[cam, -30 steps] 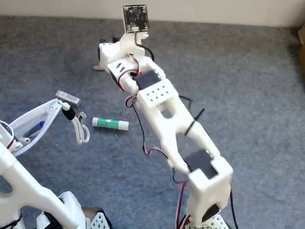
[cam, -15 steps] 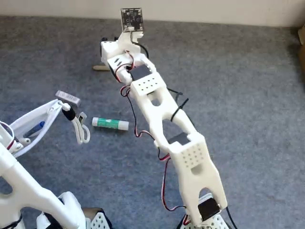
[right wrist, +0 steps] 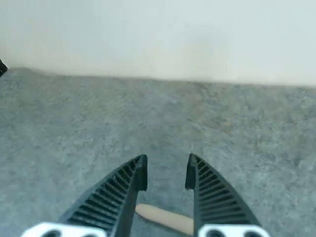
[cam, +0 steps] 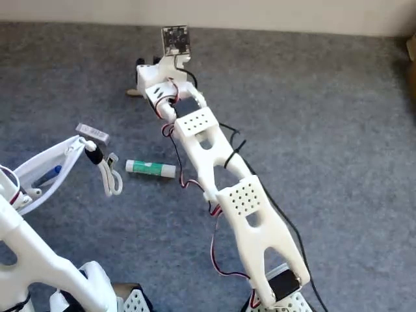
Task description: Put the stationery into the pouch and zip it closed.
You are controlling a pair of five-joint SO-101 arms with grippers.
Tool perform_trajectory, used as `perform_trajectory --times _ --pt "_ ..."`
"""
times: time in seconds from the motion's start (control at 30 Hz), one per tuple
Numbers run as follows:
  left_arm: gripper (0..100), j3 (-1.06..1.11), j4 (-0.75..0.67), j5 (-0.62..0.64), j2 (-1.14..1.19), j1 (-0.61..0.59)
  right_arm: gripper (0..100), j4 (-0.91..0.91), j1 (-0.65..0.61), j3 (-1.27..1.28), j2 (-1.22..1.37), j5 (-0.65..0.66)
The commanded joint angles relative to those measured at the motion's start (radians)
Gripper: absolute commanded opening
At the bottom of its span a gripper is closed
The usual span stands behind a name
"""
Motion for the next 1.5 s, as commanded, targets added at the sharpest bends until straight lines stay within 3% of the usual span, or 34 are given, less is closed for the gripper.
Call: perform_trajectory --times 0.0,0.67,0.93,1.27,1.47 --pt "1 0.016 0.0 0.011 0.018 0.012 12.7 0.002 0.008 -0.07 -0.016 -0.002" --pt "1 0.016 0.0 0.009 0.018 0.01 12.7 0.022 0.028 -0.067 0.117 -0.003" --pt "1 0.016 0.0 0.009 0.018 0.01 12.7 0.378 0.018 -0.087 0.127 -0.003" --pt "1 0.018 0.0 0.009 0.018 0.01 12.7 0.806 0.007 -0.329 0.131 -0.002" --pt "1 0.018 0.0 0.009 0.018 0.01 12.7 0.905 0.005 -0.527 0.131 -0.002"
